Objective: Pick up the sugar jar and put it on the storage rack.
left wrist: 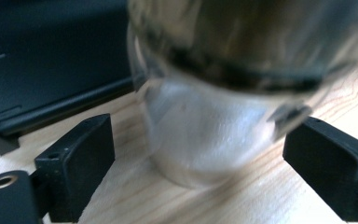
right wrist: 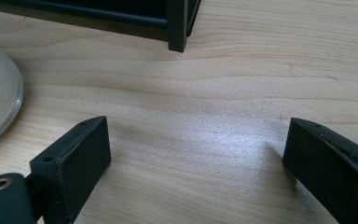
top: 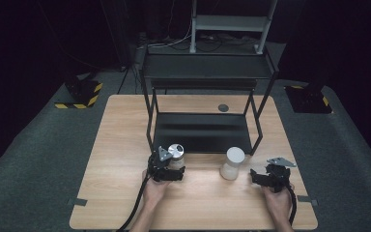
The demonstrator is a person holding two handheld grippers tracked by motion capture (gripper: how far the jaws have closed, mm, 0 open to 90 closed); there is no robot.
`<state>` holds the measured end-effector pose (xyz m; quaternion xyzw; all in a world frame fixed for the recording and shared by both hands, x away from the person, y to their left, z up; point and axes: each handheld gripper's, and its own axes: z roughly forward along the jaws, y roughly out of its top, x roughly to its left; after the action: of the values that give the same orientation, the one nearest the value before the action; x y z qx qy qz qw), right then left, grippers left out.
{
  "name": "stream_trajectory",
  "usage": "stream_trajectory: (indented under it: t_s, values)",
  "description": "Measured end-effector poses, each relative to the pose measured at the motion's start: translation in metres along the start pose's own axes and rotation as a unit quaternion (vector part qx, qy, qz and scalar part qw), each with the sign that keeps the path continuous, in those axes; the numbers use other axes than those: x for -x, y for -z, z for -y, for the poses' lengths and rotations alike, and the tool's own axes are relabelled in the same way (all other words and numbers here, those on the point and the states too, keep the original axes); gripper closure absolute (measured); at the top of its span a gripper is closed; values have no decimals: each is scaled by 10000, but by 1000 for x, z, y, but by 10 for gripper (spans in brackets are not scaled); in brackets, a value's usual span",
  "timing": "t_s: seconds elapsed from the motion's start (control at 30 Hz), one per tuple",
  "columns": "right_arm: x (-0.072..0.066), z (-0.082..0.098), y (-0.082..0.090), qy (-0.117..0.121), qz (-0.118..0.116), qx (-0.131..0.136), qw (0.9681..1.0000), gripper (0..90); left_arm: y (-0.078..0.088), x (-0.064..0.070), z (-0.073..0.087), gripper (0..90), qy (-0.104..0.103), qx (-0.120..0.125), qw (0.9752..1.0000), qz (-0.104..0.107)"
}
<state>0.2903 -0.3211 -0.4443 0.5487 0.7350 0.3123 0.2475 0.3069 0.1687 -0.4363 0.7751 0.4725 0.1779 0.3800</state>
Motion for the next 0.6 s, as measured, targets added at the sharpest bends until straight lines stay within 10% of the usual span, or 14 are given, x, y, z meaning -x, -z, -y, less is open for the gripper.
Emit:
stream_trajectory:
  t_s: [0.6]
  values:
    - [0,1,0,2,-12,15,10000,75,-12,12,-4,220,13,187,9996,-199]
